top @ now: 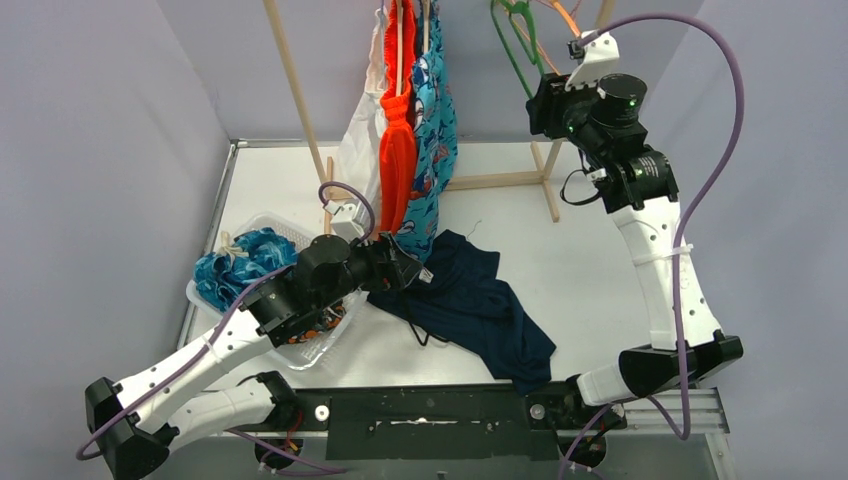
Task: Remove the shorts from the hanger
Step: Place the hanger on the clothes rod.
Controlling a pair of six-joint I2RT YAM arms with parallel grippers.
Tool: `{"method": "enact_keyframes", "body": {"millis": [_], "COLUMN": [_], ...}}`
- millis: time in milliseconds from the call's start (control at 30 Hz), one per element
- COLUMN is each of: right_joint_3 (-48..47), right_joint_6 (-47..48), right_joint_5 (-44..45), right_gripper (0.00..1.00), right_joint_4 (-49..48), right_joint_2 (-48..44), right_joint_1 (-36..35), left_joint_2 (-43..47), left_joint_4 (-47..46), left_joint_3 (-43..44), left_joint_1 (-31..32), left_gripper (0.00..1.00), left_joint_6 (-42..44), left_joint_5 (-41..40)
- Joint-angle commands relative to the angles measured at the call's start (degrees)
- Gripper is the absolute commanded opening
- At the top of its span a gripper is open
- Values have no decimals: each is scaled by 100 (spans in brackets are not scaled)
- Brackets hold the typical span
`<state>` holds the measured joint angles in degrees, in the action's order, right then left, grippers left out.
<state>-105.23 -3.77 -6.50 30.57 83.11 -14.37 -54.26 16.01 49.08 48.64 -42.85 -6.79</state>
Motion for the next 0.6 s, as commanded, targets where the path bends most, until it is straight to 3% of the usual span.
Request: {"method": "enact_keyframes", "body": {"millis": [0, 467, 567], "right_joint_3": [122, 2277, 3032], "right_joint_6": [-6, -359, -665], "right_joint_5": [-2, -92, -145], "right_gripper": [52, 59, 68], "right_joint_4": [-163, -143, -138], "right_joint_2": [-399, -1950, -2484], "right_joint_1": [57, 57, 50], "left_joint_2": [-9, -214, -264], "left_joint_4": [-315, -168, -177], "left_joint_3": [81, 59, 17], "left_joint_1": [-6, -6, -5], "left_gripper": [81, 81, 81], "left_joint_6": [-4, -85, -124], "left_joint_5": [96, 216, 268]}}
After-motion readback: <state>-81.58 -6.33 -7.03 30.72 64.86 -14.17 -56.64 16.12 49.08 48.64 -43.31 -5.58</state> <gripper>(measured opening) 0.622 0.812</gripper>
